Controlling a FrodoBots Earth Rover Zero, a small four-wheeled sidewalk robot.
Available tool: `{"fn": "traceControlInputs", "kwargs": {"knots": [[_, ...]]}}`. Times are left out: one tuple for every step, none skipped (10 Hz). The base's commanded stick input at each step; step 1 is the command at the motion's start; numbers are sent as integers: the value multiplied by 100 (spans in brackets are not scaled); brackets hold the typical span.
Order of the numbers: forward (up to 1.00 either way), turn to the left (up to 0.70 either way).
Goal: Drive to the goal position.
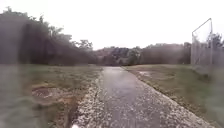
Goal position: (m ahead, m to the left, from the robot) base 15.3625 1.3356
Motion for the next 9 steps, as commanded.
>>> {"fn": "traceControlInputs", "kwargs": {"knots": [[70,0],[70,0],[70,0],[70,-1],[70,-9],[70,-19],[70,-33],[70,-30],[70,-23]]}}
